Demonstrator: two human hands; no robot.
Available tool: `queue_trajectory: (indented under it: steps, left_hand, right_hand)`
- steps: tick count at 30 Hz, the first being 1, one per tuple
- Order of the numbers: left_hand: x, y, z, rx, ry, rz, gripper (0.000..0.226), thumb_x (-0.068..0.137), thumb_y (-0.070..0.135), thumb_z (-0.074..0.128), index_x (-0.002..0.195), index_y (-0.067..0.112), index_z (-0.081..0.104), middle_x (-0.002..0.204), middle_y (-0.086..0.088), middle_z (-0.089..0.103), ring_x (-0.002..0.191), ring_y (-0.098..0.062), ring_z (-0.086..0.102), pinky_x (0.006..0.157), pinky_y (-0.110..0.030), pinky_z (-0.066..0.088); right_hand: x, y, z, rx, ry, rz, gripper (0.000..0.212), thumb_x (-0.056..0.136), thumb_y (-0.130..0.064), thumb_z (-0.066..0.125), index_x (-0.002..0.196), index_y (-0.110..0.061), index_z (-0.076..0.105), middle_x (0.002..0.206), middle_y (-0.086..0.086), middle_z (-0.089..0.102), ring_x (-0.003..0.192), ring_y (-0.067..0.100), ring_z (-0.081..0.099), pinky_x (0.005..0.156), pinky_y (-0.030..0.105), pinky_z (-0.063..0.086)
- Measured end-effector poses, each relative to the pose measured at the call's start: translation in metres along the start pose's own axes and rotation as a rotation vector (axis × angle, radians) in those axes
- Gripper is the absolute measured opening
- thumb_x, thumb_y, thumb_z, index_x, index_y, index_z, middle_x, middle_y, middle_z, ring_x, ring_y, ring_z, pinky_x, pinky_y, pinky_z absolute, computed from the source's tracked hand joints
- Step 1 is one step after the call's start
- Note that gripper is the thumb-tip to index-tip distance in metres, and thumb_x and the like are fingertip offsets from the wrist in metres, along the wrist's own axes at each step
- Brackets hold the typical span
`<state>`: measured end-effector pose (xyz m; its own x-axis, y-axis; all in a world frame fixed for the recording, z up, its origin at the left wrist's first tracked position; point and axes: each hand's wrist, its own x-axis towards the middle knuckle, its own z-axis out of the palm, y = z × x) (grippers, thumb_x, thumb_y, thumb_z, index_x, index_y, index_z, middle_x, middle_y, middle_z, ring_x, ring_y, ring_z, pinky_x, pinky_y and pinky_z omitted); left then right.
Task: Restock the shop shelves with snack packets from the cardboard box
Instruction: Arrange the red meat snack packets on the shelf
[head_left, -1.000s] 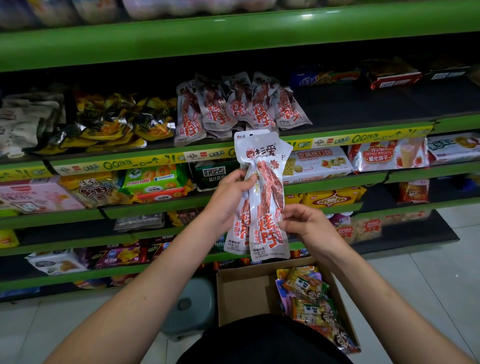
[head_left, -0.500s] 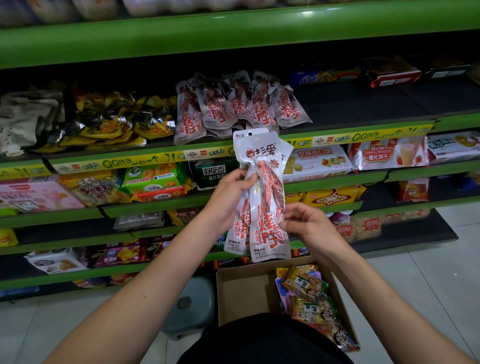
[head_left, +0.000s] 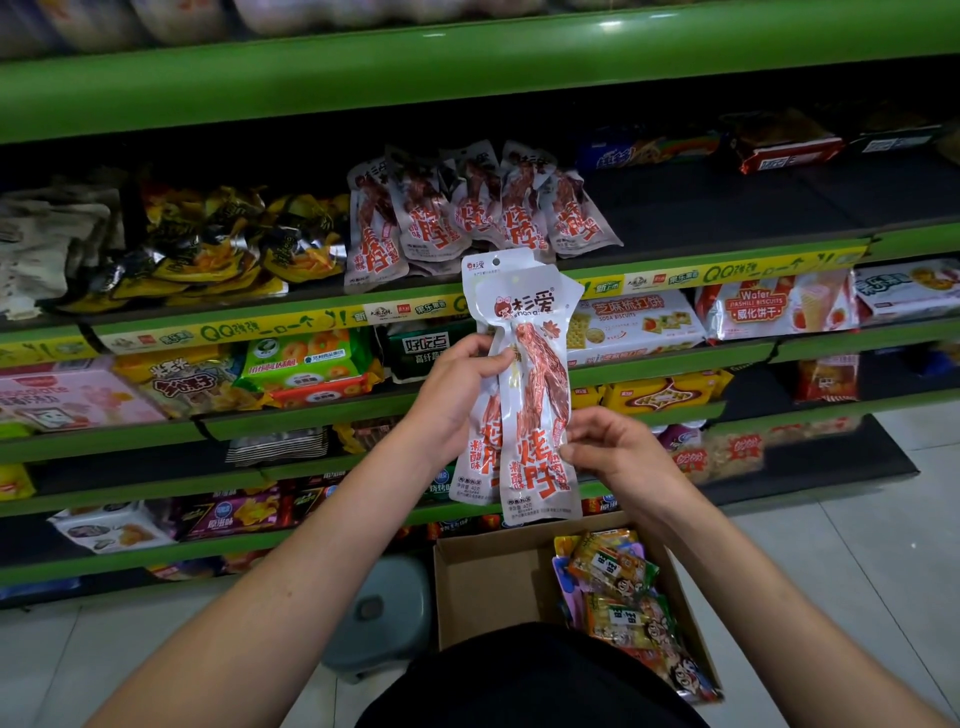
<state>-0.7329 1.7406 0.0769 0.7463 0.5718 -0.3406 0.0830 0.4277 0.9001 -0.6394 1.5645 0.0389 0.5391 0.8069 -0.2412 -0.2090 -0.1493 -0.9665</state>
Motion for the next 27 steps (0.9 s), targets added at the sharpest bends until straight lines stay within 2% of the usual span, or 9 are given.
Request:
queue_trajectory:
  steps: [7,14,20,27]
  left_hand:
    - [0.0,0.001,-0.002,0.001,0.001,0.007,0.011,0.093,0.006,0.063,0.088,0.015,0.067,0.098,-0.012,0.078,0.081,-0.024,0.075,0.072,-0.036,0.059]
    - [-0.001,0.001,-0.006,0.011,0.011,0.02,0.01,0.092,0.007,0.063,0.09,0.015,0.068,0.094,-0.008,0.078,0.081,-0.023,0.075,0.068,-0.034,0.058]
    - [-0.002,0.0,-0.007,0.012,0.006,0.02,0.01,0.092,0.007,0.062,0.093,0.015,0.068,0.093,-0.008,0.079,0.08,-0.022,0.076,0.065,-0.032,0.058]
    - [-0.004,-0.003,-0.006,0.043,0.006,0.021,0.01,0.092,0.006,0.062,0.094,0.014,0.068,0.092,-0.007,0.079,0.08,-0.022,0.076,0.069,-0.034,0.058]
  right_hand:
    - [0.001,0.001,0.0,0.004,-0.004,0.001,0.023,0.089,0.009,0.061,0.092,-0.013,0.069,0.085,0.0,0.073,0.084,0.019,0.072,0.073,0.031,0.058]
    - [0.003,0.003,0.003,0.027,-0.026,-0.003,0.041,0.088,0.008,0.063,0.078,-0.03,0.076,0.078,-0.008,0.072,0.079,0.012,0.072,0.068,0.023,0.057]
    - [0.0,0.002,0.003,0.036,-0.037,-0.007,0.04,0.088,0.008,0.062,0.081,-0.029,0.076,0.081,-0.005,0.074,0.081,0.014,0.073,0.069,0.024,0.058]
    - [-0.008,0.001,0.007,0.033,-0.01,-0.002,0.038,0.088,0.008,0.063,0.081,-0.027,0.076,0.081,-0.004,0.073,0.082,0.015,0.073,0.069,0.024,0.057]
